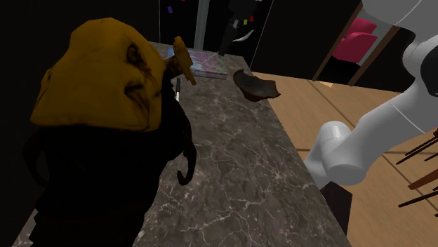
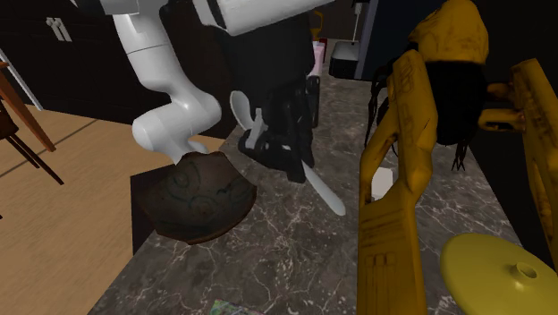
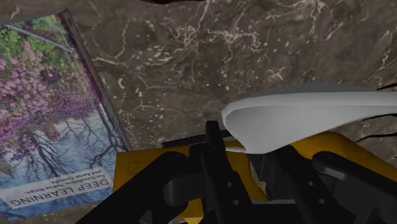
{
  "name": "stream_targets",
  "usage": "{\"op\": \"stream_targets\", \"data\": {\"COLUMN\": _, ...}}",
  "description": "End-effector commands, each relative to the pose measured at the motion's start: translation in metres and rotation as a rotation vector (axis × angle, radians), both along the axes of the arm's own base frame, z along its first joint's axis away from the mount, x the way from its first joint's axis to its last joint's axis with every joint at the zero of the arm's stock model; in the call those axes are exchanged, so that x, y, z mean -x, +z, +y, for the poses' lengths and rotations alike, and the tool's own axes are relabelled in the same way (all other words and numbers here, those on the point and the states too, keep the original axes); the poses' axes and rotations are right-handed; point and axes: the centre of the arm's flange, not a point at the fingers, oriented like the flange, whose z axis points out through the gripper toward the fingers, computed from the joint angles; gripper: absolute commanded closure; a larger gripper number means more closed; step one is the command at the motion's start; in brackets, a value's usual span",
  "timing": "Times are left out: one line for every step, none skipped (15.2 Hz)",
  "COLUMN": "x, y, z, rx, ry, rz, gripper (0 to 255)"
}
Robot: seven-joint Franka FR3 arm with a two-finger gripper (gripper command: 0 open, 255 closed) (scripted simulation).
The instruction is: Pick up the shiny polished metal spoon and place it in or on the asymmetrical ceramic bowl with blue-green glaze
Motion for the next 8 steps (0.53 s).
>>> {"op": "stream_targets", "data": {"x": 0.02, "y": 0.001, "z": -0.015, "rx": 0.0, "ry": 0.0, "rz": 0.0, "gripper": 255}}
{"op": "stream_targets", "data": {"x": 0.031, "y": 0.002, "z": -0.023, "rx": 0.0, "ry": 0.0, "rz": 0.0, "gripper": 255}}
{"op": "stream_targets", "data": {"x": 0.041, "y": 0.003, "z": -0.031, "rx": 0.0, "ry": 0.0, "rz": 0.0, "gripper": 255}}
{"op": "stream_targets", "data": {"x": 0.052, "y": 0.004, "z": -0.039, "rx": 0.0, "ry": 0.0, "rz": 0.0, "gripper": 255}}
{"op": "stream_targets", "data": {"x": 0.062, "y": 0.006, "z": -0.047, "rx": 0.0, "ry": 0.0, "rz": 0.0, "gripper": 255}}
{"op": "stream_targets", "data": {"x": 0.073, "y": 0.007, "z": -0.055, "rx": 0.0, "ry": 0.0, "rz": 0.0, "gripper": 255}}
{"op": "stream_targets", "data": {"x": 0.083, "y": 0.008, "z": -0.063, "rx": 0.0, "ry": 0.0, "rz": 0.0, "gripper": 255}}
{"op": "stream_targets", "data": {"x": 0.094, "y": 0.009, "z": -0.071, "rx": 0.0, "ry": 0.0, "rz": 0.0, "gripper": 255}}
